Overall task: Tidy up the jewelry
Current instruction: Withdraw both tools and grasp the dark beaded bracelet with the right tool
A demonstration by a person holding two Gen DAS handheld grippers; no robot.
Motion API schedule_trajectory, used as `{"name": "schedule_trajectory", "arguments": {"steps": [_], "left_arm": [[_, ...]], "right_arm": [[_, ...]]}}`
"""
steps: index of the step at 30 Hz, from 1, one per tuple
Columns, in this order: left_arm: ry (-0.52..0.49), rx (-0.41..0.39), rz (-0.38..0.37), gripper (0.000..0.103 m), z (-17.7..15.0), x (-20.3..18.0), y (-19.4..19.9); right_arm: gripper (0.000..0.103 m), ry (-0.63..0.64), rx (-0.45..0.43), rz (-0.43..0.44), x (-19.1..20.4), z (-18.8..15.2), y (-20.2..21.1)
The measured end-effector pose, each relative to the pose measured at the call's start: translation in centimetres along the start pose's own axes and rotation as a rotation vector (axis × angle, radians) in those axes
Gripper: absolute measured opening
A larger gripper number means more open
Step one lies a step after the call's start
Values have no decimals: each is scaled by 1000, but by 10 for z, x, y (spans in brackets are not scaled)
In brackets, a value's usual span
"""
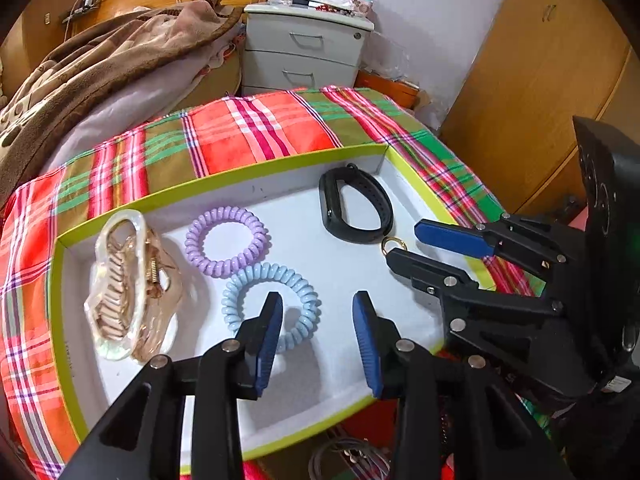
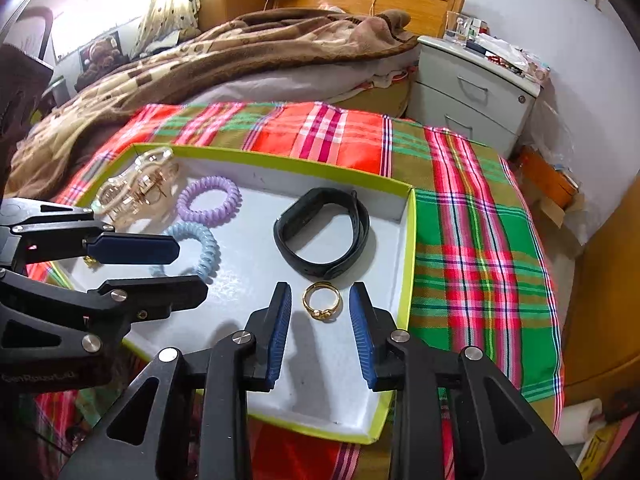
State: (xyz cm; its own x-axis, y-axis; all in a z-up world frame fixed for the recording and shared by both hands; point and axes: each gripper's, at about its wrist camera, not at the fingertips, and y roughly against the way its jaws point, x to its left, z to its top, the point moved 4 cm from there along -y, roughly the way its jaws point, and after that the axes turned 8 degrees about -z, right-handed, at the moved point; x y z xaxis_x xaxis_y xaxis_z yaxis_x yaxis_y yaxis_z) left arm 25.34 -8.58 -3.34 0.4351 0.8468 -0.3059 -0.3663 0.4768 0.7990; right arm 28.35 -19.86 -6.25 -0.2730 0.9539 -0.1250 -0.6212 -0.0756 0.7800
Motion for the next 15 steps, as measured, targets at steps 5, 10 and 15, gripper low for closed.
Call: {"name": "schedule_trajectory", "arguments": {"steps": [5, 10, 15], "left_arm": [[5, -33, 8, 39, -4, -1, 18], [32, -78, 8, 41, -14, 0, 41], [47, -126, 5, 41, -26, -2, 66]], "right_arm": [[31, -22, -25, -4, -2, -2, 13], [31, -58, -56, 16, -3, -8, 29], [31, -116, -85, 73, -4, -21, 48]]}}
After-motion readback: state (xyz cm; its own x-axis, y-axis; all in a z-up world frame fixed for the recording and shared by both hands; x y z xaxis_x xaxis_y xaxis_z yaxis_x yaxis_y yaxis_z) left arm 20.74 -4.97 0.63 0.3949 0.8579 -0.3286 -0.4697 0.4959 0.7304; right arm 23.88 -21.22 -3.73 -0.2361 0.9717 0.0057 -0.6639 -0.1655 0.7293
